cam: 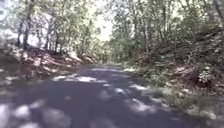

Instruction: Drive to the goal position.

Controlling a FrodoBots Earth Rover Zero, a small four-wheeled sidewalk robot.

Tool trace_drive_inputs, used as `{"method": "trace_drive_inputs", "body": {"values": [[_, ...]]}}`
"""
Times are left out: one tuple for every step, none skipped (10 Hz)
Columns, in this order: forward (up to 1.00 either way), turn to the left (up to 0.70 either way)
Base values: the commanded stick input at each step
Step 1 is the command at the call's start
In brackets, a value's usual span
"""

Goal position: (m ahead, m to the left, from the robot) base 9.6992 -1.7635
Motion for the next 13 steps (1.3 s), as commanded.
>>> {"method": "trace_drive_inputs", "body": {"values": [[0.45, 0.00], [0.45, 0.00], [0.45, 0.00], [0.45, 0.00], [0.45, 0.00], [0.45, 0.00], [0.45, 0.00], [0.45, 0.00], [0.45, 0.00], [0.45, 0.00], [0.45, 0.00], [0.45, 0.00], [0.45, 0.00]]}}
